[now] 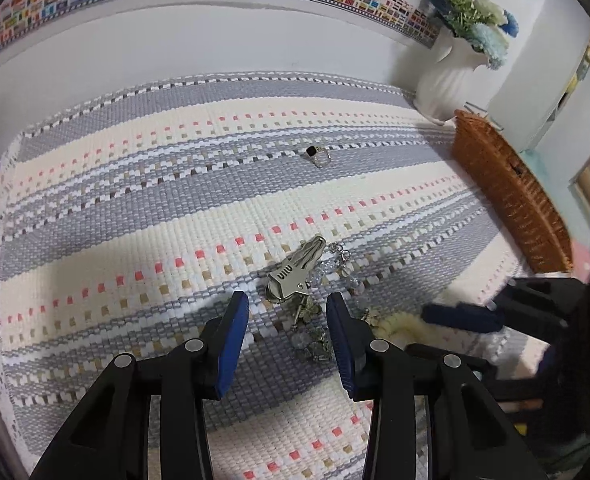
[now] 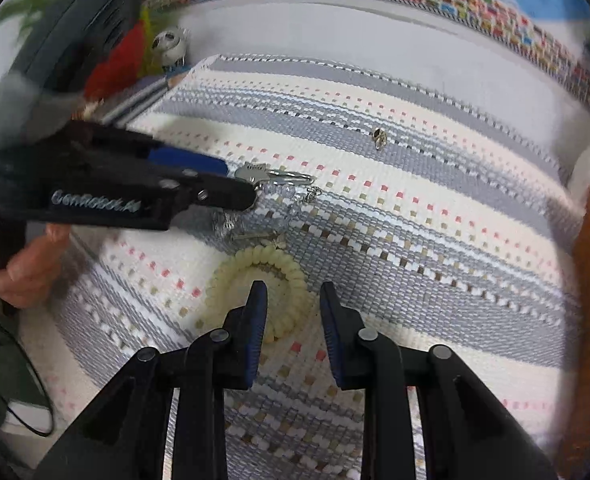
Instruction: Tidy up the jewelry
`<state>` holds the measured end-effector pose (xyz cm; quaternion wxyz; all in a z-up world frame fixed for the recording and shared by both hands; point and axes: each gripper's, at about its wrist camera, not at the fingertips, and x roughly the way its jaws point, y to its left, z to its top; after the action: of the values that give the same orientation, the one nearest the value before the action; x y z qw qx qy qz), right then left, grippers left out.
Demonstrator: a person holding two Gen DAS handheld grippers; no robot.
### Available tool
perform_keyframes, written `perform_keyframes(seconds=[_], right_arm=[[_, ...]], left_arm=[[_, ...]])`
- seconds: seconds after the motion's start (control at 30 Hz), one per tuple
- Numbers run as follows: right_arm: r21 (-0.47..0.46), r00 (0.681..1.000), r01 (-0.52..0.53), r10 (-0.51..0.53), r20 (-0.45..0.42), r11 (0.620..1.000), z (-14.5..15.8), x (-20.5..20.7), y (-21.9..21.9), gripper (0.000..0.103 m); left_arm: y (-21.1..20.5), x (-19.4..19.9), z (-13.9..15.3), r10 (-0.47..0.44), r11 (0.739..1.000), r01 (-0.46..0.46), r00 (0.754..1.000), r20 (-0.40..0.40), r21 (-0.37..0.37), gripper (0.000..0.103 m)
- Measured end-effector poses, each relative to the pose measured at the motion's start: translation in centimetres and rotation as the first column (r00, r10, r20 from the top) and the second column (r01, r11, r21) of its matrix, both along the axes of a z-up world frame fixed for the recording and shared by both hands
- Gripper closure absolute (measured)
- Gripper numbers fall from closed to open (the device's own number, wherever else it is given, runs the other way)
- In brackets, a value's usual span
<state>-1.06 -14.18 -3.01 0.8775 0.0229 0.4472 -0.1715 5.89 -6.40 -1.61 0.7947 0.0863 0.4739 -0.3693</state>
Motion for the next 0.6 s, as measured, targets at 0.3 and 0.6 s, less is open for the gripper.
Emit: perform_keyframes(seconds=[0.3,0.6], right_arm=[[-0.021,0.999,0.041,-0.041,-0.013,0.999,0.3,-2.5,-1.0,0.089],[0.118,0.995,0.088,-0.093,0.039,0.989,0.6,-4.7,-4.3,0.087]], left_arm=[[0.7,-1.5,0.1,0.011,0.993,-0.021,0.997,0.082,0.116,0.095],[2.8,-1.2,-0.1,0.008,0.999,-0.008,1.0,0.002,0.047,0.094]])
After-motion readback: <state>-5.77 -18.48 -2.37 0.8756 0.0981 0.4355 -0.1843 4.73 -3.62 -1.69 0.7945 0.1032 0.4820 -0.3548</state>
